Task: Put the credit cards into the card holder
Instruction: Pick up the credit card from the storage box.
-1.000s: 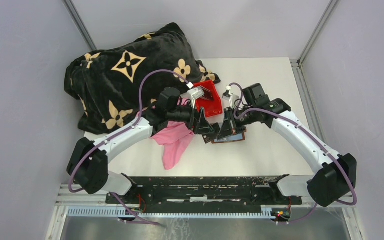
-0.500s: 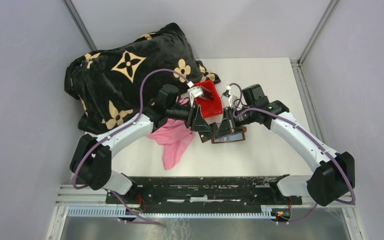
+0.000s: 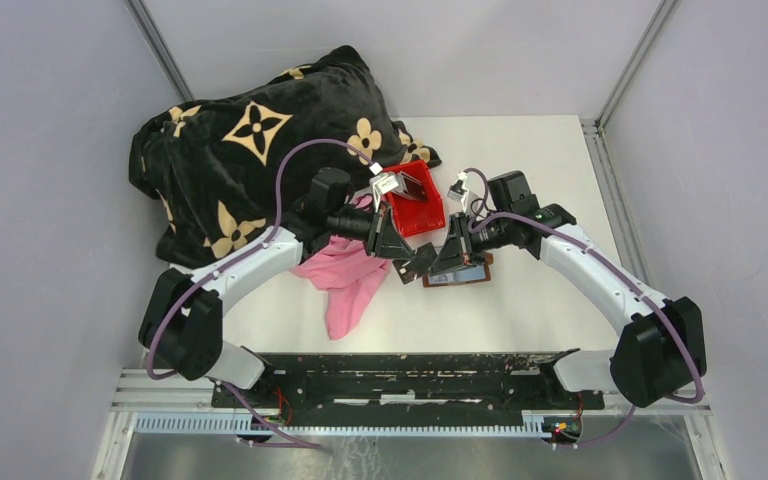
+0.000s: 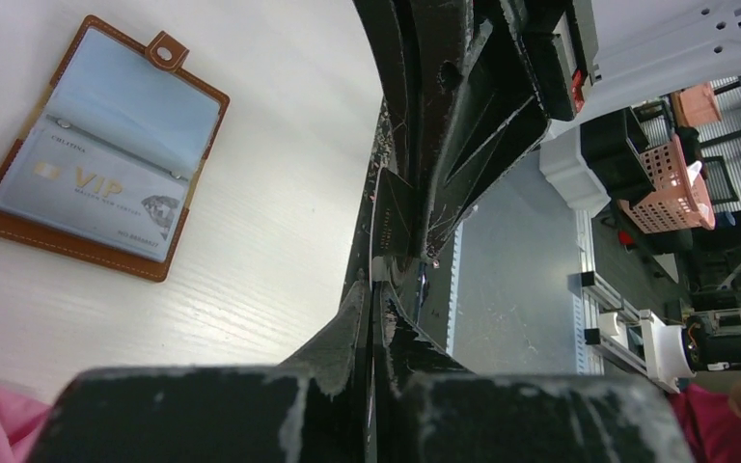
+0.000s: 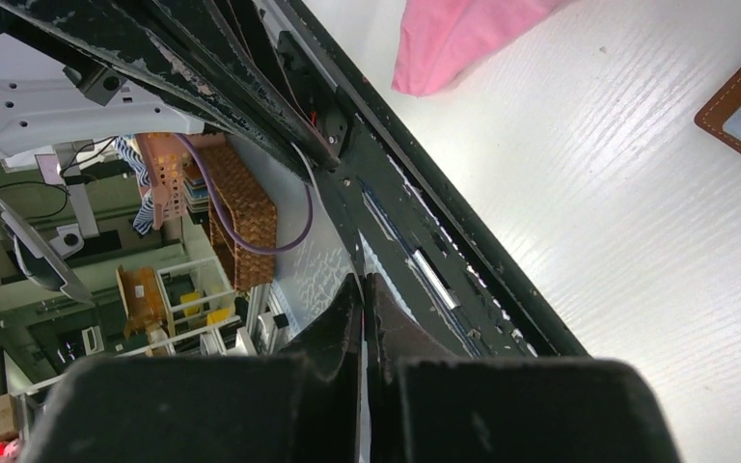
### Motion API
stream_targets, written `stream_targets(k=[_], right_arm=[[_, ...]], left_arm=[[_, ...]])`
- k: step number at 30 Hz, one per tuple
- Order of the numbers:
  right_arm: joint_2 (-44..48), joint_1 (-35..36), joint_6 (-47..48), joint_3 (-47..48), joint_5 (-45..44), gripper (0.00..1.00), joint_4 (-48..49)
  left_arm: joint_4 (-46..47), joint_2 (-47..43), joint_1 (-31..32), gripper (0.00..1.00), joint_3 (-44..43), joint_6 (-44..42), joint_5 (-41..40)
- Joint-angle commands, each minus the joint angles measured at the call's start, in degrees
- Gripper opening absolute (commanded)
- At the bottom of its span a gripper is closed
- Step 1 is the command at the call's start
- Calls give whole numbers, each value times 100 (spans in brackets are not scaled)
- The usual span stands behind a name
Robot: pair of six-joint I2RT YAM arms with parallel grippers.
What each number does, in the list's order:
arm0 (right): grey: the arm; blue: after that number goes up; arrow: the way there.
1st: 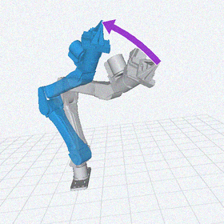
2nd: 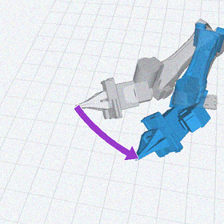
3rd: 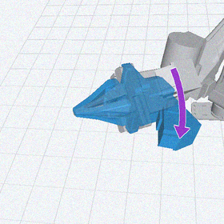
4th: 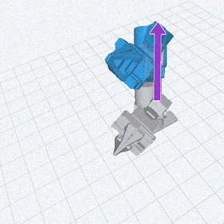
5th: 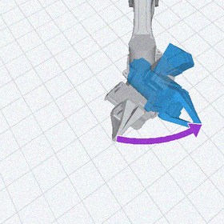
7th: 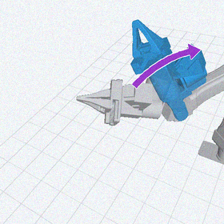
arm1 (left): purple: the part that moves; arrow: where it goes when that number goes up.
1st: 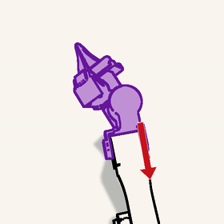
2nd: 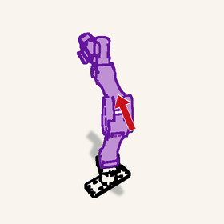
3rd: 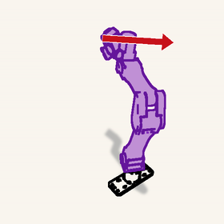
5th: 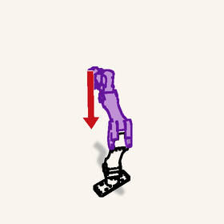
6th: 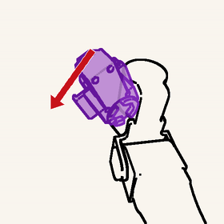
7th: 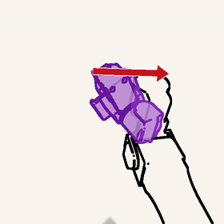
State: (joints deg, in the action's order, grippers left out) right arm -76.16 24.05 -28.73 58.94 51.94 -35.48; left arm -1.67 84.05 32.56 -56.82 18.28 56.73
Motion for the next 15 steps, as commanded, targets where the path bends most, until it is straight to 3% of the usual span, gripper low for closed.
stream_targets(k=[1,3,11,15], right_arm=[[54,-50,-159,103,166,1,511],[54,-68,-147,138,81,3,457],[135,-144,-39,254,-425,40,179],[396,-196,119,318,-1401,45,-152]], left_arm=[[99,-134,0,3,148,94,95],[232,-153,-4,3,267,235,-68],[1302,-324,39,3,901,1135,-1039],[1475,-427,240,3,1066,1483,-2101]])
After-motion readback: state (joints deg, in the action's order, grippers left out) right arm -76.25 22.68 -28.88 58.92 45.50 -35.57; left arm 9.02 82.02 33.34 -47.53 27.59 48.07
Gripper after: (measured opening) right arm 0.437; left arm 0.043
